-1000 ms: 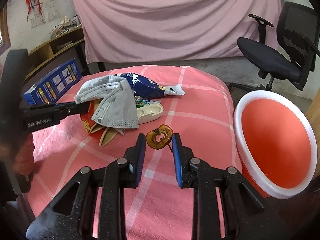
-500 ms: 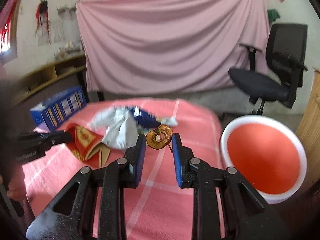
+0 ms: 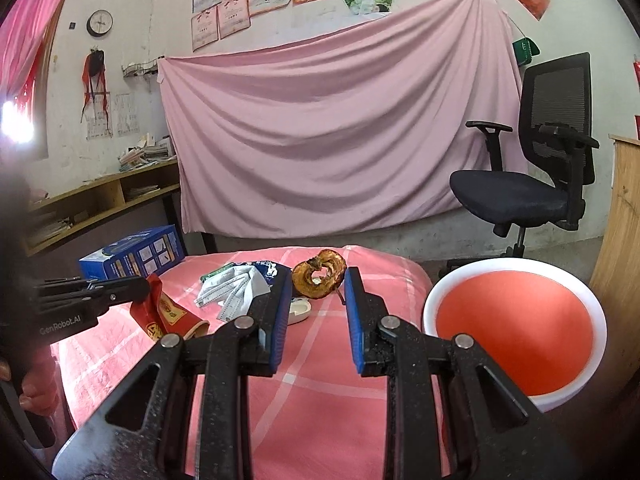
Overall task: Collect trash
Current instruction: 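Carry both items over the basin and open both grippers to drop them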
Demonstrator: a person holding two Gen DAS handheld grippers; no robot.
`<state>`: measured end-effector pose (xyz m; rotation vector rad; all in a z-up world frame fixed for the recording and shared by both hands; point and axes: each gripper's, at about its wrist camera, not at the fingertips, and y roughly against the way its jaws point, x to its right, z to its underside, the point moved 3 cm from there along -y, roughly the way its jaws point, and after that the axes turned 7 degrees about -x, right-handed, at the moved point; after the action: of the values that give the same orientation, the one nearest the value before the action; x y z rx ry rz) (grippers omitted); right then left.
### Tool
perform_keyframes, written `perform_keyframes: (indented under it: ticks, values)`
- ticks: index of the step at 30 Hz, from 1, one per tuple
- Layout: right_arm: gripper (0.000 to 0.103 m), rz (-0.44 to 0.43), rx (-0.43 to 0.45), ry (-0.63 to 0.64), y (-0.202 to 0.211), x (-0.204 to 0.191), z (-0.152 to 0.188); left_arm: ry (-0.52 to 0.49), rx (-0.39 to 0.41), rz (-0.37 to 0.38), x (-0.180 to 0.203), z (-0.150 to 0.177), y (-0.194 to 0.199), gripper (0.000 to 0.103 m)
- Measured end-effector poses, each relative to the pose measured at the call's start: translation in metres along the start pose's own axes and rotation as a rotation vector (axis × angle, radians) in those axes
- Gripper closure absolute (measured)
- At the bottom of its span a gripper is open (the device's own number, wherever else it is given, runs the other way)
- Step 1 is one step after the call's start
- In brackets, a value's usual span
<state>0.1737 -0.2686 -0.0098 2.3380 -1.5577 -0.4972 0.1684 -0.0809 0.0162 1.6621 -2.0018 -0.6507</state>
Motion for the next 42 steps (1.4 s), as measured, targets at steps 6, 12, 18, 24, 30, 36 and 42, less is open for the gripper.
perform_keyframes:
  ticks: [6, 12, 18, 24, 30, 36, 42]
  values:
    - [0.056, 0.022, 0.068, -0.007, 0.015, 0.003, -0.003, -0.039, 0.068, 0.017, 0.018, -0.015, 0.005, 0.102]
    - [0.056, 0.112, 0.207, -0.041, 0.043, 0.023, -0.017, -0.061, 0.185, 0.098, 0.054, -0.053, 0.009, 0.102]
    - [0.056, 0.268, 0.266, -0.114, 0.06, 0.068, -0.025, -0.098, 0.225, 0.238, 0.11, -0.084, -0.011, 0.102]
    - [0.056, 0.352, 0.191, -0.222, 0.058, 0.121, -0.016, -0.145, 0.147, 0.366, 0.173, -0.099, -0.056, 0.102]
    - [0.055, 0.353, 0.059, -0.285, 0.033, 0.16, -0.002, -0.175, 0.017, 0.401, 0.21, -0.101, -0.104, 0.102]
    - [0.055, 0.343, -0.081, -0.355, 0.008, 0.184, 0.023, -0.152, -0.139, 0.408, 0.222, -0.096, -0.145, 0.102]
    - [0.054, 0.349, -0.135, -0.39, 0.003, 0.192, 0.033, -0.144, -0.199, 0.393, 0.218, -0.09, -0.156, 0.1]
